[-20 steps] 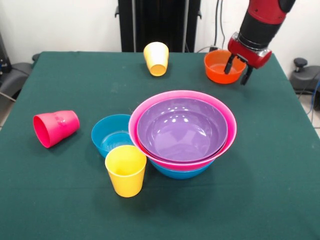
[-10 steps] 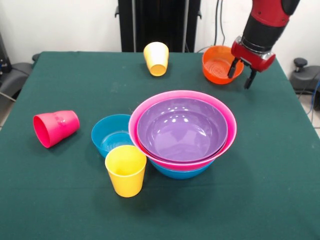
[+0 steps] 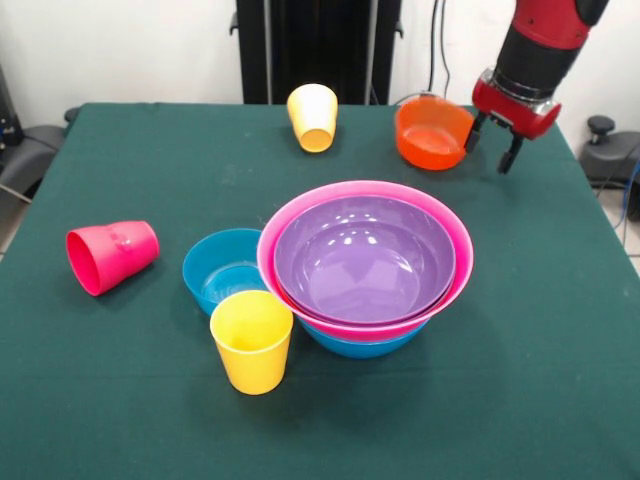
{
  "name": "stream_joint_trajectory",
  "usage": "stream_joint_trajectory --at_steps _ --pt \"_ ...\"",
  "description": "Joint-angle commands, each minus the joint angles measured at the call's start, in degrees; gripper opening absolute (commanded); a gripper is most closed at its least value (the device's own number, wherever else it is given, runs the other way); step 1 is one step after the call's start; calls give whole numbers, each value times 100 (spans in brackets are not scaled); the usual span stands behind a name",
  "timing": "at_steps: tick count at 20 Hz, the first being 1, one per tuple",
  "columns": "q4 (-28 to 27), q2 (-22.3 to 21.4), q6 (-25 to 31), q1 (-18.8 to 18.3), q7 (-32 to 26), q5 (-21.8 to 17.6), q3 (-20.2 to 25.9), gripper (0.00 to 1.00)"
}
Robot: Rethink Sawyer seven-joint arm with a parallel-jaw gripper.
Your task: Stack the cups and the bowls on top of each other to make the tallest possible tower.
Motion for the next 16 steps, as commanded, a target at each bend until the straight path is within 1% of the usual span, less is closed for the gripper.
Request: stream_joint_trajectory --at_steps 1,5,7,12,15,16 --pt "9 -414 1114 132 1113 -78 74 100" --pt "12 -605 1410 198 1103 -135 -50 100" --pt "29 -662 1461 165 1056 -146 -61 100" --pt "243 -863 1406 -88 760 -217 -53 100" --pt "376 -842 1173 -364 519 -248 84 100" --pt "462 -877 1094 -400 492 -259 113 100"
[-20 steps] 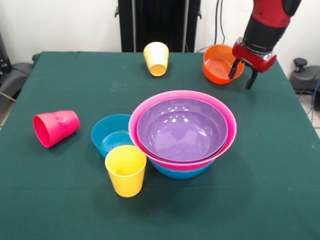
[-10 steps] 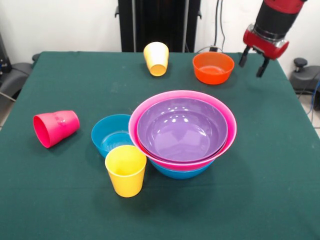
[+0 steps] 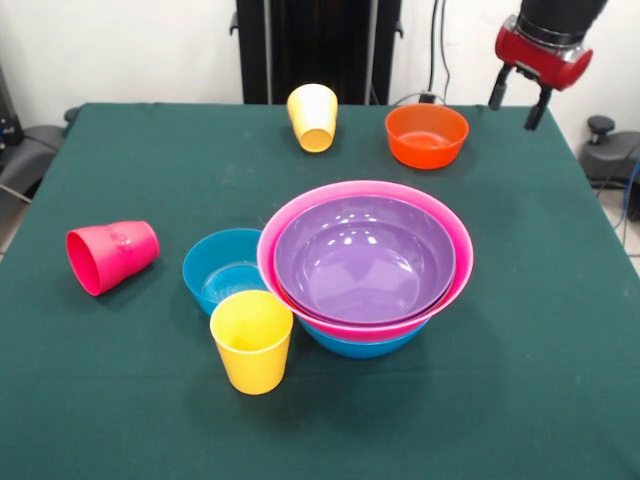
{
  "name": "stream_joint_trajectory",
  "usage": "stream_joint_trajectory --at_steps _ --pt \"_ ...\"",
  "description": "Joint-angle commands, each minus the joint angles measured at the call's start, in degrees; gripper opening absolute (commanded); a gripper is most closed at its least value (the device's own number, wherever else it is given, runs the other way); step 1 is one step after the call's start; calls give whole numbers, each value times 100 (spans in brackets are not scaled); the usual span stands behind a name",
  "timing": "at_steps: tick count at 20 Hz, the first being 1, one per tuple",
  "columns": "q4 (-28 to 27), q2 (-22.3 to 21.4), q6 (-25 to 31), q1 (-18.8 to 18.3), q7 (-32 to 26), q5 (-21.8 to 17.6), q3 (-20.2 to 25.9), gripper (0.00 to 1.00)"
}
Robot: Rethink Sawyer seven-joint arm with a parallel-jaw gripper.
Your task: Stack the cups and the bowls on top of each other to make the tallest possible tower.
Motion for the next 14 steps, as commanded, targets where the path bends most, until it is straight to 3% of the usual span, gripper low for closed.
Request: stream_joint_trajectory --at_steps 1,7,14 --pt "523 -81 -3 -456 469 -261 450 100" --pt "871 -90 -530 -574 523 -265 706 100" --pt "1047 -146 -686 -636 554 -265 815 100"
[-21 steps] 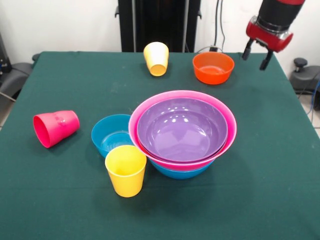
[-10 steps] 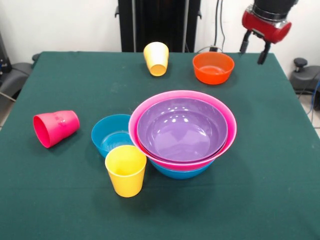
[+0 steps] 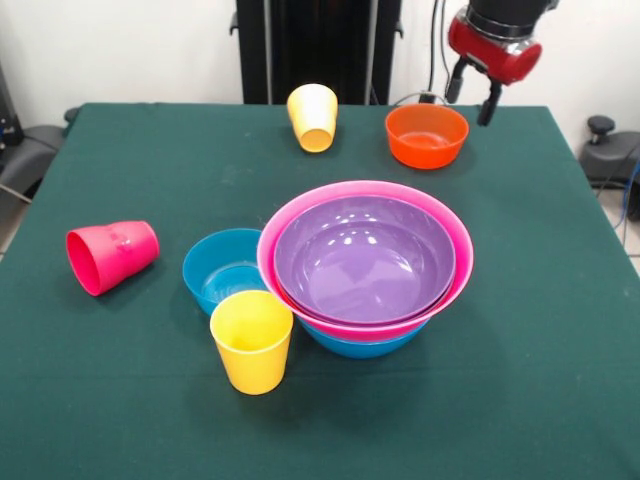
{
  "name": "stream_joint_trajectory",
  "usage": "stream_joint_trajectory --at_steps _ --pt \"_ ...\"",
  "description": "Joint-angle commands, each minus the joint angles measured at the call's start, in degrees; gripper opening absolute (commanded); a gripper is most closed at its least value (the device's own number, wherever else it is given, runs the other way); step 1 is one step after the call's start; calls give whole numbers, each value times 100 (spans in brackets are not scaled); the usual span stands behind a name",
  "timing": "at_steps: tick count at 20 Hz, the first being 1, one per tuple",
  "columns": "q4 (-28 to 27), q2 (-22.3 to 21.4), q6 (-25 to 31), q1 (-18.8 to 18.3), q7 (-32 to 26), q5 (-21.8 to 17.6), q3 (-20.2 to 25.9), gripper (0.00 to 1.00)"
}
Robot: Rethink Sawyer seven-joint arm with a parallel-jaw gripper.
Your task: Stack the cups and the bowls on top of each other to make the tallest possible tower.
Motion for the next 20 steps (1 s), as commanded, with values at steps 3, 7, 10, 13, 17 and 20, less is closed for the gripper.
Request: stream_joint_trajectory --at_steps 3,7,10,13,17,20 --pt "636 40 -421 -96 580 -246 850 100" --pt "621 143 -519 -123 622 -209 915 100" --pt "605 349 -721 -52 760 -166 965 100" --pt "655 510 -969 -2 892 -134 1025 100" --pt "671 692 -1254 -115 880 -168 1123 100" --pt "595 855 -1404 -129 889 -169 1115 100"
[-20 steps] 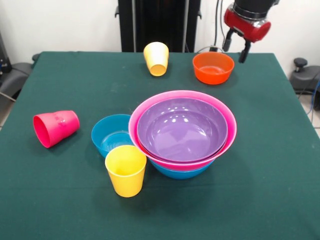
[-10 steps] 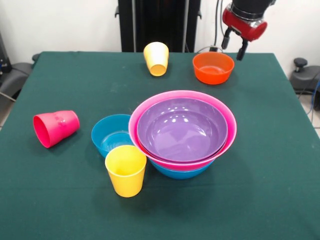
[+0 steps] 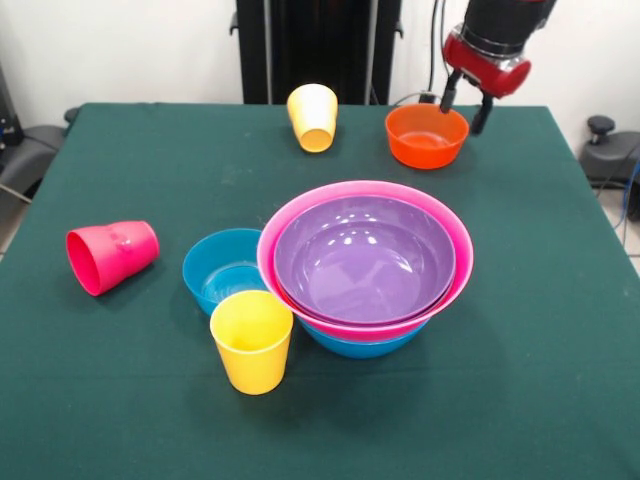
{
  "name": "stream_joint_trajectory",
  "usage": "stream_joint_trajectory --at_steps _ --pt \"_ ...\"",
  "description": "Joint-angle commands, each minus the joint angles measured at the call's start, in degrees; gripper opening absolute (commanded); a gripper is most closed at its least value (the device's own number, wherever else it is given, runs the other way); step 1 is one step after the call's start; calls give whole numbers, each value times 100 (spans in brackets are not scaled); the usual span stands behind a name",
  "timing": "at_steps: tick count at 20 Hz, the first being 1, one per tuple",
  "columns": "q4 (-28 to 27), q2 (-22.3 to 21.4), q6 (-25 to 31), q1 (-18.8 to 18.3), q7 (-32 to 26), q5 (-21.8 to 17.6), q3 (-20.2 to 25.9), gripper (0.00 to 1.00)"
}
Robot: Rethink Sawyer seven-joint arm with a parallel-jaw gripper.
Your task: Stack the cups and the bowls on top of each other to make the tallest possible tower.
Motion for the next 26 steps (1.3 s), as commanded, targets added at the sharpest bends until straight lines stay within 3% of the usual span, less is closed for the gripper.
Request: stream_joint_trajectory --at_steps 1,20,21,26 --pt "168 614 -619 -114 875 -170 727 100" --pt "-398 1502 -1443 -471 767 -237 1007 100" --pt "-425 1518 -1433 -443 755 -204 985 0" --pt "-916 1661 -673 -8 536 -25 404 0"
